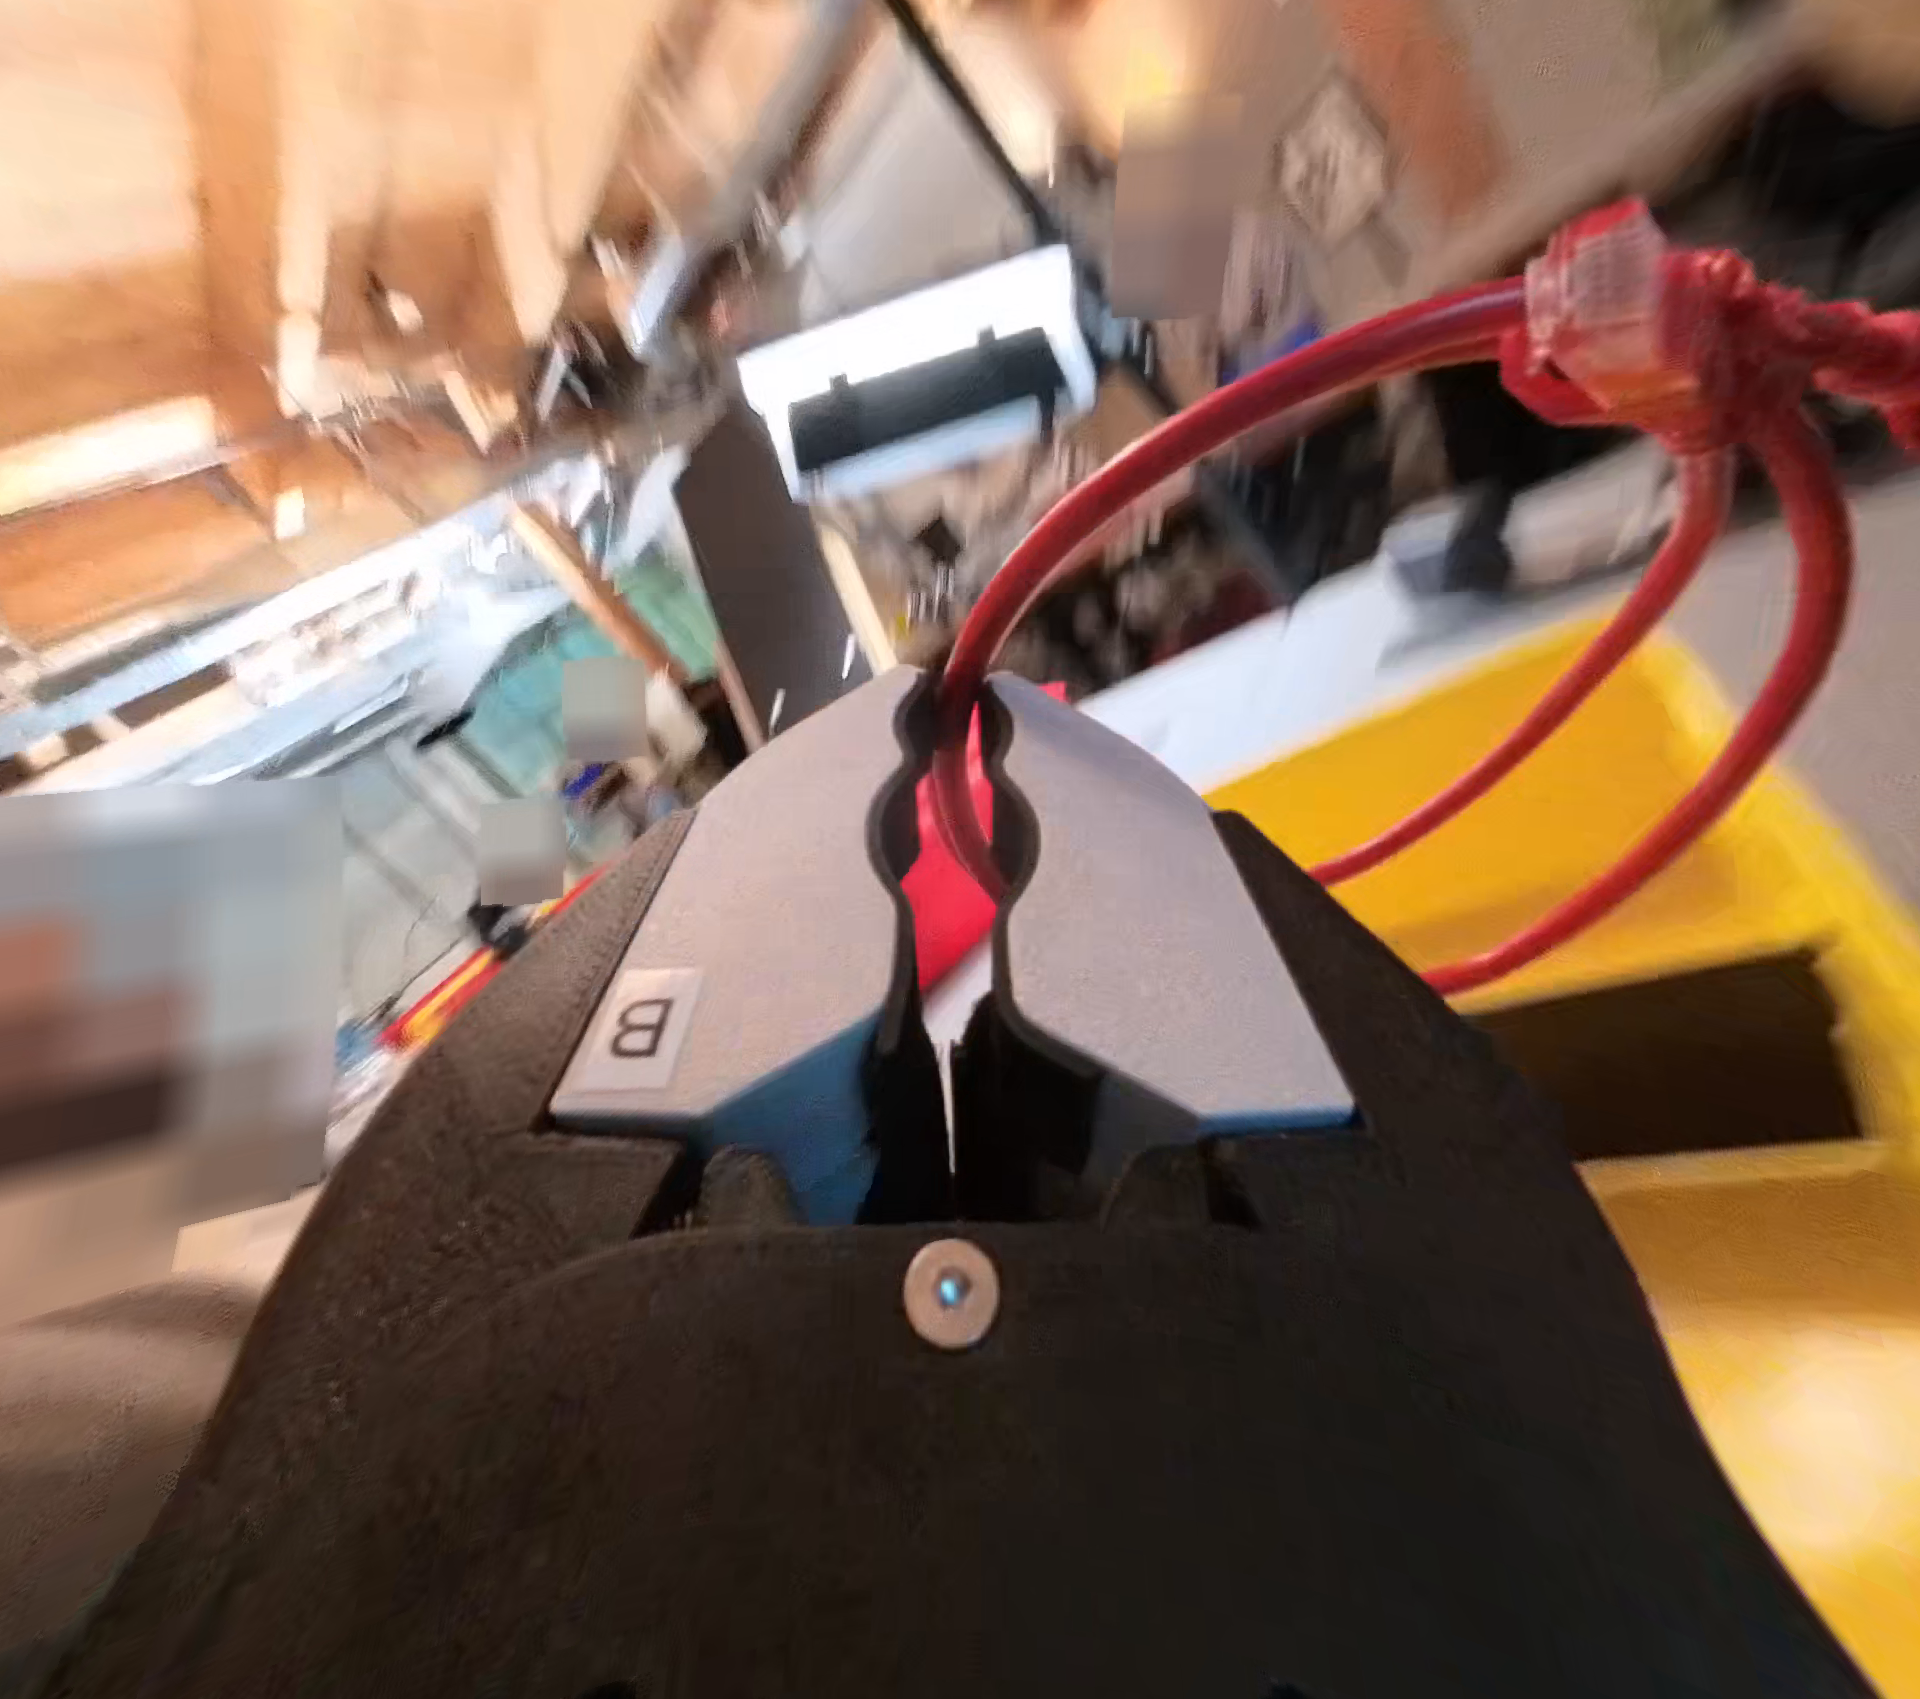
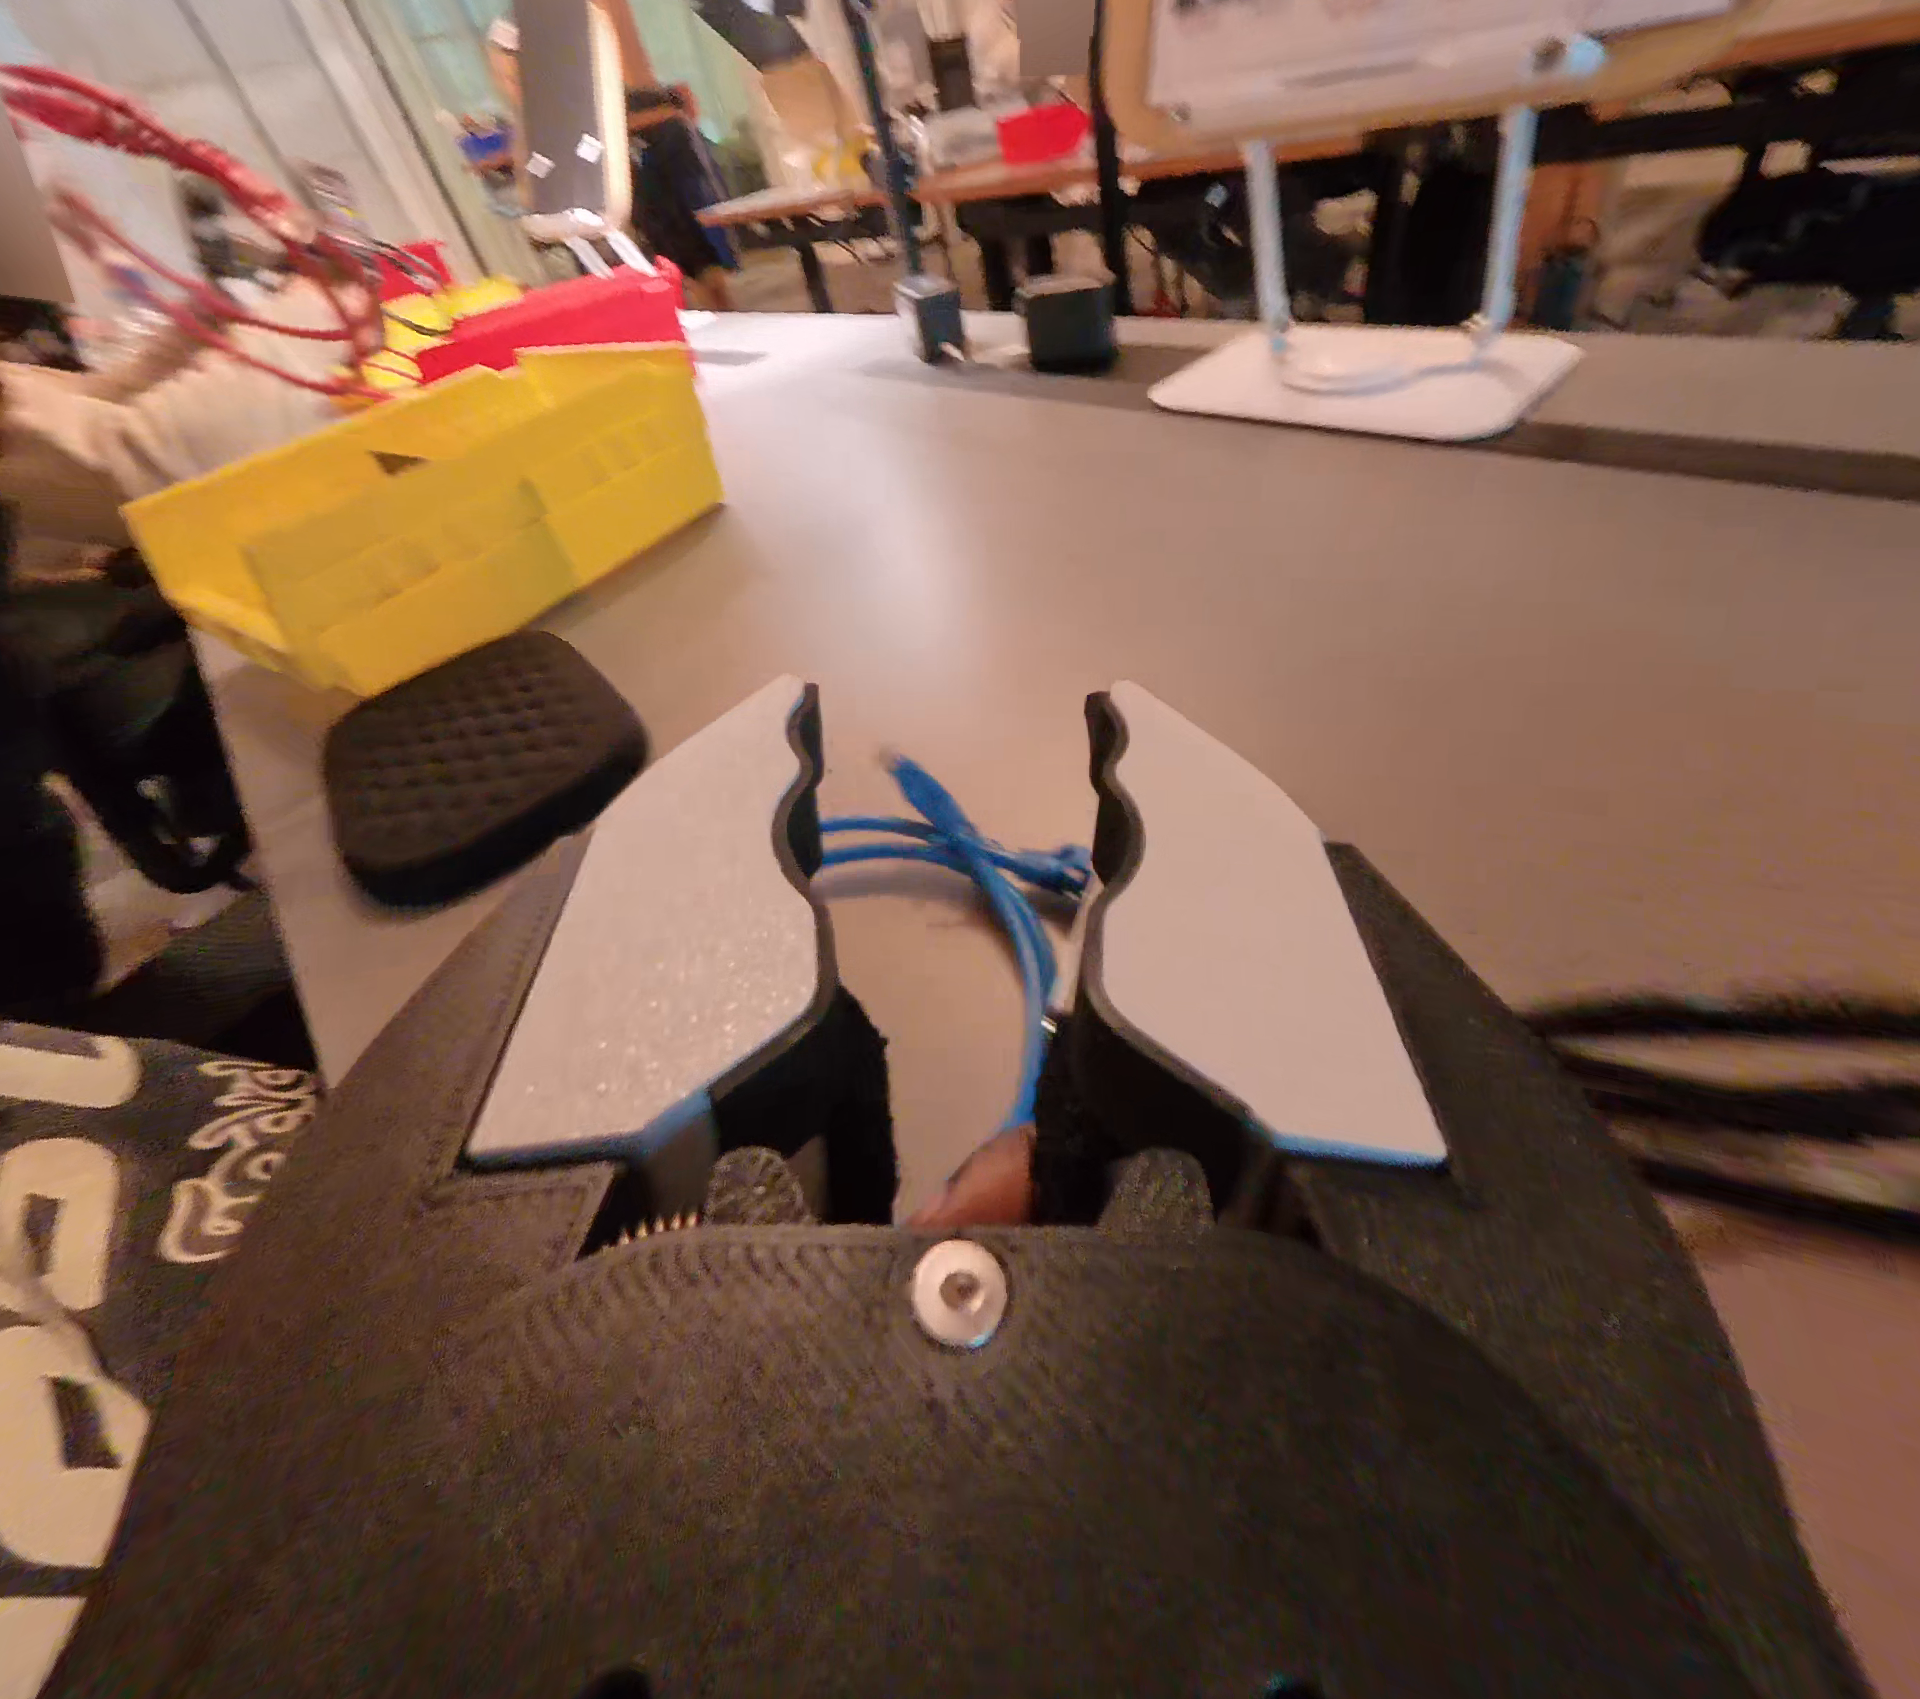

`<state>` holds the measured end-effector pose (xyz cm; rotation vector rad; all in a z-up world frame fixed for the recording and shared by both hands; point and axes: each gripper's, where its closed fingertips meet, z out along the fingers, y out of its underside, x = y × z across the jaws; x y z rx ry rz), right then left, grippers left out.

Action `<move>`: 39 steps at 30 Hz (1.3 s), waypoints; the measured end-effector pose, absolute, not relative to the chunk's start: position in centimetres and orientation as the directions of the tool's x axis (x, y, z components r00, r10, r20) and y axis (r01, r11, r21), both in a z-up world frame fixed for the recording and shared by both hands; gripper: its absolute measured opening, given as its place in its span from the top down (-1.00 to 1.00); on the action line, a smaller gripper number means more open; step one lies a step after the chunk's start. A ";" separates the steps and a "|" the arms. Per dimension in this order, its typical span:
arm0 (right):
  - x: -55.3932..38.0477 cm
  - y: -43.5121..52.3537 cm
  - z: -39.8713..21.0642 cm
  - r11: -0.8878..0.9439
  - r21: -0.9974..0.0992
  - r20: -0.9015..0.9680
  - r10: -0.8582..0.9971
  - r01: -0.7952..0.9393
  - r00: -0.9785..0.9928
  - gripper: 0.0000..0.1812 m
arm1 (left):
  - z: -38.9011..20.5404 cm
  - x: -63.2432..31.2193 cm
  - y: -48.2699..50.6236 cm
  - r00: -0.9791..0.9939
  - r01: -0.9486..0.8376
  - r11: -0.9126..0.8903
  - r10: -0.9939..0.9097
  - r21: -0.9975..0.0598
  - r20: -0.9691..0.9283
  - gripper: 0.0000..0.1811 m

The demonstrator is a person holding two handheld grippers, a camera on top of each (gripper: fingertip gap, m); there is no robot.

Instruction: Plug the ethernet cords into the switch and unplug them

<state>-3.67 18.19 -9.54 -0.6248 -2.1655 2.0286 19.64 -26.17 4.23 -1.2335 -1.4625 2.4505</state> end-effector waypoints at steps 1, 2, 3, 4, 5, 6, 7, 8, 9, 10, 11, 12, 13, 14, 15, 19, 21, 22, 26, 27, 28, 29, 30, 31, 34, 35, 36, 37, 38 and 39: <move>-2.8 17.4 -9.0 -0.001 -0.977 -0.201 0.323 0.212 -0.925 0.46 | 5.2 19.1 -24.1 -0.704 0.235 -0.600 0.438 -0.765 -0.560 0.93; -1.6 16.5 -8.3 -0.028 -0.979 -0.204 0.270 0.204 -0.941 0.46 | 5.7 18.5 -22.1 -0.709 0.142 -0.625 0.478 -0.768 -0.519 0.93; -0.3 15.6 -7.6 -0.059 -0.979 -0.203 0.208 0.195 -0.957 0.46 | 6.0 17.8 -20.2 -0.707 0.058 -0.640 0.516 -0.766 -0.485 0.94; 1.2 14.5 -6.9 -0.093 -0.979 -0.196 0.140 0.184 -0.971 0.46 | 6.1 16.9 -18.4 -0.689 -0.018 -0.644 0.562 -0.765 -0.457 0.94; 2.8 13.5 -6.2 -0.128 -0.977 -0.183 0.072 0.173 -0.980 0.45 | 6.0 16.0 -16.6 -0.662 -0.087 -0.634 0.613 -0.769 -0.431 0.93; 4.5 12.6 -5.5 -0.164 -0.973 -0.164 0.006 0.161 -0.986 0.44 | 5.6 15.0 -14.9 -0.633 -0.134 -0.621 0.653 -0.772 -0.415 0.94; 6.0 11.8 -4.9 -0.201 -0.967 -0.147 -0.045 0.153 -0.988 0.43 | 5.1 14.0 -13.5 -0.614 -0.158 -0.618 0.672 -0.770 -0.413 0.94; 7.3 11.2 -4.3 -0.239 -0.960 -0.132 -0.084 0.148 -0.988 0.42 | 4.6 13.2 -12.1 -0.608 -0.171 -0.630 0.672 -0.757 -0.422 0.94; 8.4 10.7 -3.8 -0.276 -0.950 -0.116 -0.114 0.144 -0.987 0.42 | 4.0 12.4 -10.9 -0.601 -0.173 -0.649 0.665 -0.741 -0.442 0.94; 9.2 10.4 -3.3 -0.312 -0.940 -0.101 -0.127 0.136 -0.987 0.42 | 3.3 11.6 -9.8 -0.586 -0.172 -0.661 0.664 -0.730 -0.464 0.94; 9.7 10.2 -3.0 -0.345 -0.931 -0.083 -0.121 0.120 -0.989 0.44 | 2.6 10.8 -8.7 -0.558 -0.175 -0.664 0.675 -0.727 -0.483 0.94; 9.8 10.0 -2.9 -0.367 -0.925 -0.065 -0.092 0.094 -0.994 0.46 | 1.9 10.1 -7.7 -0.528 -0.179 -0.665 0.687 -0.725 -0.499 0.94; 9.7 9.9 -2.9 -0.379 -0.923 -0.043 -0.053 0.060 -0.998 0.47 | 1.4 9.6 -6.9 -0.510 -0.177 -0.670 0.689 -0.721 -0.514 0.94; 9.8 9.9 -2.9 -0.388 -0.922 -0.008 -0.025 0.017 -1.000 0.48 | 0.9 9.2 -6.3 -0.496 -0.175 -0.675 0.689 -0.717 -0.528 0.94; 9.9 9.9 -2.9 -0.389 -0.921 0.035 0.001 -0.032 -0.999 0.49 | 0.5 8.8 -5.7 -0.478 -0.177 -0.673 0.697 -0.718 -0.535 0.93; 8.8 9.4 -3.7 -0.319 -0.925 0.170 0.131 -0.204 -0.977 0.59 | -0.3 8.0 -4.4 -0.411 -0.212 -0.630 0.751 -0.747 -0.517 0.94; 9.5 9.4 -3.7 -0.331 -0.919 0.196 0.093 -0.216 -0.976 0.67 | -0.6 7.7 -4.2 -0.377 -0.225 -0.593 0.785 -0.773 -0.492 0.94; 9.7 9.3 -3.5 -0.342 -0.916 0.195 0.071 -0.208 -0.978 0.72 | -0.9 7.5 -4.0 -0.357 -0.232 -0.573 0.802 -0.786 -0.479 0.94; 9.7 8.8 -3.4 -0.318 -0.926 0.202 0.038 -0.203 -0.979 0.85 | -1.8 7.1 -3.9 -0.329 -0.224 -0.554 0.817 -0.802 -0.473 0.94; 9.7 8.7 -3.3 -0.313 -0.926 0.209 0.034 -0.209 -0.977 0.85 | -2.0 6.9 -3.9 -0.311 -0.222 -0.545 0.826 -0.809 -0.471 0.94; 9.4 8.8 -3.2 -0.313 -0.926 0.207 0.040 -0.209 -0.977 0.86 | -2.4 6.7 -3.7 -0.270 -0.221 -0.536 0.836 -0.815 -0.477 0.94; 9.0 8.9 -3.1 -0.311 -0.928 0.199 0.051 -0.205 -0.979 0.86 | -2.9 6.3 -3.6 -0.214 -0.215 -0.525 0.848 -0.824 -0.484 0.94; 8.6 9.0 -3.1 -0.300 -0.932 0.192 0.062 -0.202 -0.979 0.86 | -3.4 6.1 -3.3 -0.145 -0.214 -0.504 0.864 -0.837 -0.483 0.93; 8.2 9.0 -3.1 -0.285 -0.936 0.196 0.073 -0.208 -0.978 0.86 | -3.7 6.0 -2.8 -0.057 -0.230 -0.475 0.878 -0.849 -0.476 0.86; 7.1 8.8 -3.9 -0.178 -0.940 0.272 0.119 -0.290 -0.955 0.86 | -3.3 7.7 -0.9 0.179 -0.333 -0.392 0.867 -0.857 -0.466 0.50; 6.9 8.7 -4.2 -0.130 -0.932 0.324 0.125 -0.339 -0.938 0.86 | -2.9 8.6 -0.1 0.230 -0.370 -0.392 0.840 -0.842 -0.492 0.42; 7.0 8.5 -4.6 -0.079 -0.916 0.383 0.120 -0.394 -0.916 0.86 | -2.5 9.2 0.9 0.252 -0.393 -0.422 0.805 -0.817 -0.537 0.38; 7.1 8.3 -4.9 -0.028 -0.896 0.439 0.109 -0.444 -0.892 0.86 | -2.6 9.6 2.3 0.265 -0.404 -0.485 0.750 -0.776 -0.607 0.37; 7.3 8.1 -5.1 0.017 -0.874 0.486 0.094 -0.486 -0.869 0.86 | -3.0 9.8 4.0 0.270 -0.408 -0.562 0.679 -0.719 -0.683 0.37; 7.7 7.9 -5.3 0.049 -0.851 0.525 0.073 -0.522 -0.848 0.86 | -3.7 9.6 5.5 0.257 -0.405 -0.648 0.596 -0.645 -0.761 0.37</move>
